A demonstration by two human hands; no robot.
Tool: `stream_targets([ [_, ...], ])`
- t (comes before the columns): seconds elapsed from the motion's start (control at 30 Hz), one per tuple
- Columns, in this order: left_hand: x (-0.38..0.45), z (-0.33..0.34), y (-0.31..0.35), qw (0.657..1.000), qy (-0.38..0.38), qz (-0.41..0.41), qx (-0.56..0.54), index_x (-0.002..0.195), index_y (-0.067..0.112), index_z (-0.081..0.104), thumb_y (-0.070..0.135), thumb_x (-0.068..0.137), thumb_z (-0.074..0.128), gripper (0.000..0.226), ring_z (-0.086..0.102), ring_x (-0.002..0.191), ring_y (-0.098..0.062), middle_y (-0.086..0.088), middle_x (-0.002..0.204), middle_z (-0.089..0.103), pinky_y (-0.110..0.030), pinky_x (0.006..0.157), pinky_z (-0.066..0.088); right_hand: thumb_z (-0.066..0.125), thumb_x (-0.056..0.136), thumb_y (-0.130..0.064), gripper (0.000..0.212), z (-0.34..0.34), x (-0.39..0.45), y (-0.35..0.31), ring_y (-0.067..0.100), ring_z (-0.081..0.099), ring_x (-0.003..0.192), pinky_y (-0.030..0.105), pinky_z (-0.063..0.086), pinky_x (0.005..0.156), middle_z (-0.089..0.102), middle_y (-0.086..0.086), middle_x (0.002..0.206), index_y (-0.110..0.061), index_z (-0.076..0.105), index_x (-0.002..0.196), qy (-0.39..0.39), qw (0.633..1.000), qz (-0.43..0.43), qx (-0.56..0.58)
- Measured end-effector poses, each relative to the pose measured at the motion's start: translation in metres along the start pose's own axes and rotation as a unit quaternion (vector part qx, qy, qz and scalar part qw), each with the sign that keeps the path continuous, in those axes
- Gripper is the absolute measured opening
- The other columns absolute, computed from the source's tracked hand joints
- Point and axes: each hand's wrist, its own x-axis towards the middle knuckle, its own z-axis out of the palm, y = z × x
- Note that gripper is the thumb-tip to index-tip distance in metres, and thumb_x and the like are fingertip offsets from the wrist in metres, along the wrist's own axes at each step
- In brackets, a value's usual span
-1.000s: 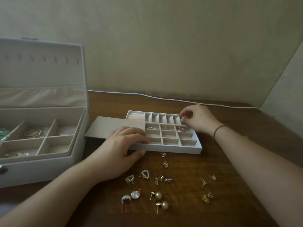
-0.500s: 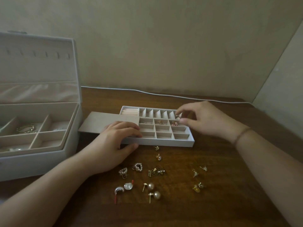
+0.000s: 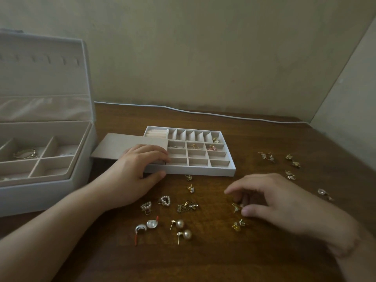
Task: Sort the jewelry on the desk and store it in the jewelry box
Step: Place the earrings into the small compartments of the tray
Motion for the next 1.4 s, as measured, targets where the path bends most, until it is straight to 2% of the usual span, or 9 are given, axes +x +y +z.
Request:
stream_targets([
  [0.13,0.000,0.000,0.000,1.000,0.003,0.002,0.003,0.121,0.040,0.060,0.035,0.091,0.063,0.031,0.039,0.127,0.005,0.025,0.131,0.051,-0.033,0.112,0.035,0.070,0.086,-0.021,0.035,0.005,0.002,-0.007,-0.001,0.059,0.096,0.021,0.051,0.081,0.058,-0.027,0.106,-0.049,0.066,0.106,-0.002,1.000,-0.018,0.003],
  [0.27,0.000,0.001,0.000,1.000,0.000,0.000,0.007,0.121,0.041,0.060,0.035,0.091,0.062,0.030,0.038,0.127,0.004,0.026,0.131,0.050,-0.030,0.111,0.033,0.069,0.087,-0.019,0.026,0.008,0.005,-0.006,-0.008,0.057,0.099,0.013,0.048,0.083,0.061,-0.028,0.098,-0.044,0.070,0.093,0.022,0.999,-0.020,-0.023],
  [0.47,0.000,0.000,0.003,1.000,-0.004,0.000,0.007,0.122,0.039,0.060,0.035,0.092,0.061,0.030,0.036,0.127,0.006,0.028,0.130,0.048,-0.029,0.113,0.030,0.074,0.082,-0.011,0.037,0.006,0.005,0.001,-0.003,0.062,0.093,0.014,0.050,0.077,0.064,-0.026,0.095,-0.047,0.067,0.078,0.073,0.997,-0.018,-0.019],
  [0.57,-0.001,-0.001,0.004,1.000,-0.004,0.000,0.007,0.124,0.039,0.058,0.036,0.092,0.060,0.032,0.035,0.127,0.006,0.027,0.130,0.048,-0.030,0.114,0.030,0.075,0.078,-0.006,0.032,-0.004,0.012,-0.004,-0.003,0.064,0.090,0.011,0.049,0.078,0.069,-0.025,0.088,-0.039,0.072,0.078,0.130,0.991,-0.006,0.032],
  [0.67,0.000,-0.001,0.005,1.000,-0.002,0.000,0.005,0.126,0.039,0.057,0.037,0.093,0.060,0.034,0.035,0.129,0.004,0.025,0.132,0.048,-0.030,0.115,0.030,0.077,0.076,-0.012,0.018,-0.021,0.041,-0.009,-0.006,0.063,0.081,0.006,0.046,0.069,0.071,-0.020,0.079,-0.030,0.076,0.079,0.183,0.980,0.019,0.074],
  [0.77,-0.001,-0.002,0.006,1.000,-0.003,0.000,0.006,0.127,0.039,0.056,0.037,0.093,0.060,0.033,0.034,0.130,0.004,0.024,0.134,0.048,-0.029,0.115,0.028,0.078,0.078,-0.015,0.011,-0.033,0.089,-0.006,0.001,0.065,0.076,0.012,0.048,0.066,0.072,-0.012,0.079,-0.025,0.077,0.080,0.224,0.970,0.056,0.083],
  [1.1,-0.001,-0.005,0.007,1.000,-0.007,0.001,0.009,0.130,0.037,0.053,0.037,0.095,0.058,0.036,0.034,0.132,0.000,0.021,0.138,0.048,-0.030,0.118,0.024,0.072,0.086,-0.017,0.009,-0.013,0.168,0.020,0.005,0.060,0.082,0.020,0.045,0.063,0.068,-0.008,0.089,-0.026,0.073,0.087,0.234,0.959,0.146,0.057],
  [1.27,-0.001,-0.004,0.005,1.000,-0.003,0.010,0.017,0.130,0.037,0.053,0.037,0.095,0.057,0.035,0.034,0.132,0.001,0.021,0.137,0.048,-0.027,0.117,0.023,0.055,0.096,-0.009,0.023,-0.015,0.163,0.023,0.006,0.060,0.088,0.018,0.045,0.065,0.067,-0.004,0.101,-0.023,0.073,0.098,0.210,0.968,0.131,0.042],
  [1.4,-0.001,-0.003,0.005,1.000,0.000,0.010,0.016,0.129,0.037,0.054,0.037,0.095,0.057,0.034,0.035,0.132,0.000,0.021,0.137,0.049,-0.027,0.116,0.025,0.049,0.096,-0.003,0.033,-0.025,0.143,0.014,0.009,0.064,0.083,0.016,0.044,0.063,0.070,-0.004,0.098,-0.027,0.071,0.090,0.252,0.960,0.115,0.038],
])
